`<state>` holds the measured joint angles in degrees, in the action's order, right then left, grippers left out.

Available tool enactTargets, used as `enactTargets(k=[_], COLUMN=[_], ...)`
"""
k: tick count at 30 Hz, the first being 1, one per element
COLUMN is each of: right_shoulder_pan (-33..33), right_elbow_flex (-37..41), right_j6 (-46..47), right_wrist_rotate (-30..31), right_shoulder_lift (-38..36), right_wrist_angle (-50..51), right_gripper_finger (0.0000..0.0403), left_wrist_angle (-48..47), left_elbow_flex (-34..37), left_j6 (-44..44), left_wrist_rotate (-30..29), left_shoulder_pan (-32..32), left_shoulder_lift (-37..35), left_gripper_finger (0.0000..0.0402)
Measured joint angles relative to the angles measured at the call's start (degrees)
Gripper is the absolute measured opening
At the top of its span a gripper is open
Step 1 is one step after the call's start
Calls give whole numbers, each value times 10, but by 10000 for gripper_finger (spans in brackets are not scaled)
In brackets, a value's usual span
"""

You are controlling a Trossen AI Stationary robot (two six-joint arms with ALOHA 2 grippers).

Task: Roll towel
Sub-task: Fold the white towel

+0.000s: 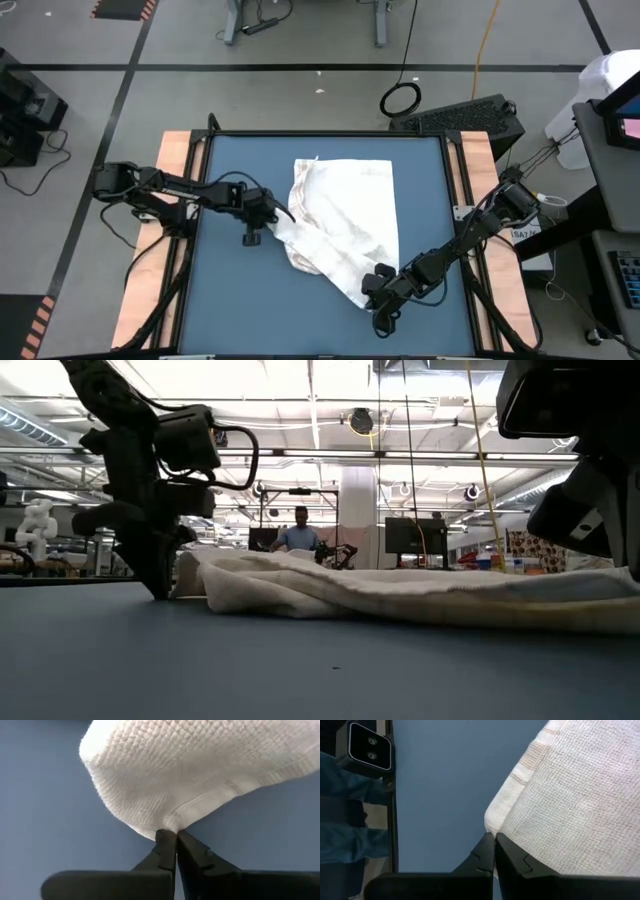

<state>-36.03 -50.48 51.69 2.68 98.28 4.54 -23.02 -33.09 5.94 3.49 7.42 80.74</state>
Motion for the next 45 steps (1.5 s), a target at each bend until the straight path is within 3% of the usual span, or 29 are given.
enactTargets(k=[9,16,24,32,39,45], right_shoulder_pan=[0,0,0,-4,-5,-5], right_elbow_flex=[0,-1,-1,-1,-1,-1], right_j6=[8,59,87,163,246,298], right_wrist_rotate=[-3,-72,-78,-169,-196,-193], right_shoulder_lift=[0,-24,-120,-226,-293,-296], right_wrist_angle=[0,1,1,-2,-5,-18], right_gripper_finger=[0,0,0,0,0,0], left_wrist_angle=[-120,-213,-215,-206,-175,-141], left_elbow_flex=[-58,-130,-189,-255,-289,-290], left_j6=[-41,-135,-247,-341,-435,-522], left_wrist_rotate=[5,84,192,280,295,296], left_shoulder_pan=[-9,-35,-92,-169,-253,-318], left_shoulder_lift=[-72,-159,-219,-235,-235,-234], left_gripper_finger=[2,1,1,0,0,0])
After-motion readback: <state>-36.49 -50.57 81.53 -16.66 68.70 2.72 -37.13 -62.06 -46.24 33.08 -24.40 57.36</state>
